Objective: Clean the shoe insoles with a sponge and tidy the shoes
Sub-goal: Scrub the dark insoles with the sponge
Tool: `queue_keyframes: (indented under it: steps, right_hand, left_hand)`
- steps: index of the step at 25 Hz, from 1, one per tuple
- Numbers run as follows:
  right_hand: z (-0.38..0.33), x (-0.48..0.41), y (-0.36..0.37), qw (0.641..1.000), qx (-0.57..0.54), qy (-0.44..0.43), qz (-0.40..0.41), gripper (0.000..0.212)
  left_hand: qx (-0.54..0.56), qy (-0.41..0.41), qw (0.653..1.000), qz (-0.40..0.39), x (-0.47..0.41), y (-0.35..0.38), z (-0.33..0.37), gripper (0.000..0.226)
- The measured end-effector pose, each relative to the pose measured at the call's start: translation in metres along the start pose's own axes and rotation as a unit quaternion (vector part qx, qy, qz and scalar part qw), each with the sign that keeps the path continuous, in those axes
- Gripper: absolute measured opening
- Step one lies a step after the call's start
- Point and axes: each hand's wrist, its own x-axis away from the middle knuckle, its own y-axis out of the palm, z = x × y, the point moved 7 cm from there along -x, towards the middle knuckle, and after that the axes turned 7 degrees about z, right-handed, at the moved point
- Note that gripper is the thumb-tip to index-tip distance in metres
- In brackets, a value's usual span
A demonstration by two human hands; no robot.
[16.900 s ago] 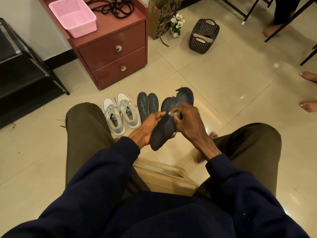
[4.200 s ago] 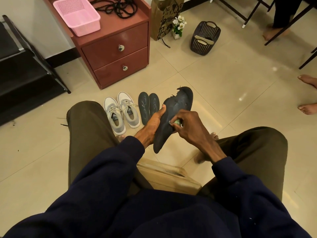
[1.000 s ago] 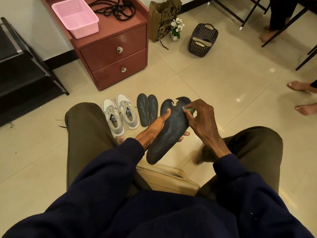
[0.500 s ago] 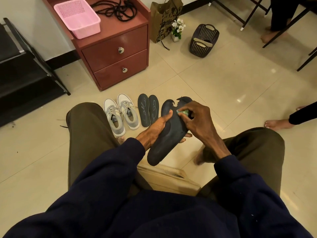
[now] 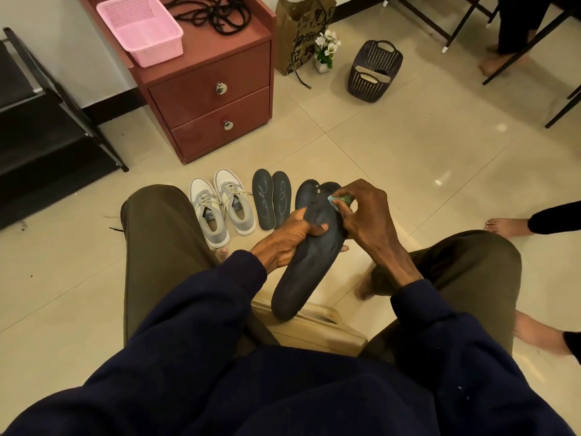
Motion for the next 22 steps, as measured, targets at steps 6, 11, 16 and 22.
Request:
queue_keyframes:
  steps: [6, 11, 16, 22]
  right_hand:
    - [-0.022, 0.004, 0.012, 0.996, 0.007, -0.081, -0.029, 0.01]
    - [0.012, -0.007, -0.009, 0.998, 0.023, 0.004, 0.06, 0.006]
    - [-0.024, -0.004, 0.009, 0.997, 0.003, -0.077, 0.0, 0.01]
    - [-0.004, -0.013, -0.007, 0.998, -0.006, -0.029, 0.048, 0.007]
  left_hand:
    - [-0.064, 0.029, 0.997, 0.023, 0.0, -0.002, 0.004, 0.039]
    - [-0.03, -0.024, 0.999, -0.035, 0.004, 0.005, -0.006, 0.055]
    - [-0.046, -0.002, 0.999, -0.007, 0.0, 0.002, -0.003, 0.062]
    - [-0.04, -0.025, 0.998, -0.04, -0.001, 0.004, -0.009, 0.077]
